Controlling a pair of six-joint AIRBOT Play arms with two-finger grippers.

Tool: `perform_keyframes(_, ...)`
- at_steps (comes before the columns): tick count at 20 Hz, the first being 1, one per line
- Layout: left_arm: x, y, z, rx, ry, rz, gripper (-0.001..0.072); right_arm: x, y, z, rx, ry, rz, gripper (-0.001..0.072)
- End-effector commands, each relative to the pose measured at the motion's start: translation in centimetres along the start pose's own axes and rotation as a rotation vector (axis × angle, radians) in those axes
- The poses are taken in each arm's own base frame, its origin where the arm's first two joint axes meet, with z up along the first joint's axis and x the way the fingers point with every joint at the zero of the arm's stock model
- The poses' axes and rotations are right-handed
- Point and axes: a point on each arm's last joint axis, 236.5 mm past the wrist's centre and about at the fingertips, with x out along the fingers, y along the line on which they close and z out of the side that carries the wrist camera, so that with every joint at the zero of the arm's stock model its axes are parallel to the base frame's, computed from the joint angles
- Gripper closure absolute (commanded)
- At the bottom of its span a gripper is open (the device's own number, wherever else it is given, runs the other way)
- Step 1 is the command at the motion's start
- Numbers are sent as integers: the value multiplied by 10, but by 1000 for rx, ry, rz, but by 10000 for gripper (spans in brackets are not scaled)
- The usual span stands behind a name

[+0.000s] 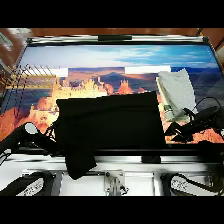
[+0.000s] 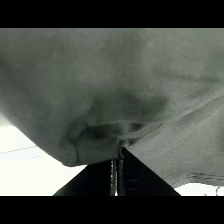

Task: Fold the shirts.

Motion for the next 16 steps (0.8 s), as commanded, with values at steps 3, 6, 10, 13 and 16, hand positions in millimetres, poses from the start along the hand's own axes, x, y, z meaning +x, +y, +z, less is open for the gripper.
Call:
perform_keyframes(3, 0, -1, -1, 10, 2, -4, 673, 24, 17, 6, -57, 1, -55, 109)
perform_keyframes(6, -1, 0, 4, 32, -15, -1, 673, 42, 23, -7, -69, 95, -65, 109)
perform_keyframes(10, -15, -6, 20, 88, -65, 3, 673, 45, 33, -10, -103, 111, -74, 600)
perform_keyframes(13, -52, -22, 52, 202, -164, 12, 673, 18, 49, 8, -172, 3, -71, 637)
perform_keyframes(16, -100, -41, 91, 280, -317, 36, 673, -14, 73, 36, -261, -135, -60, 638)
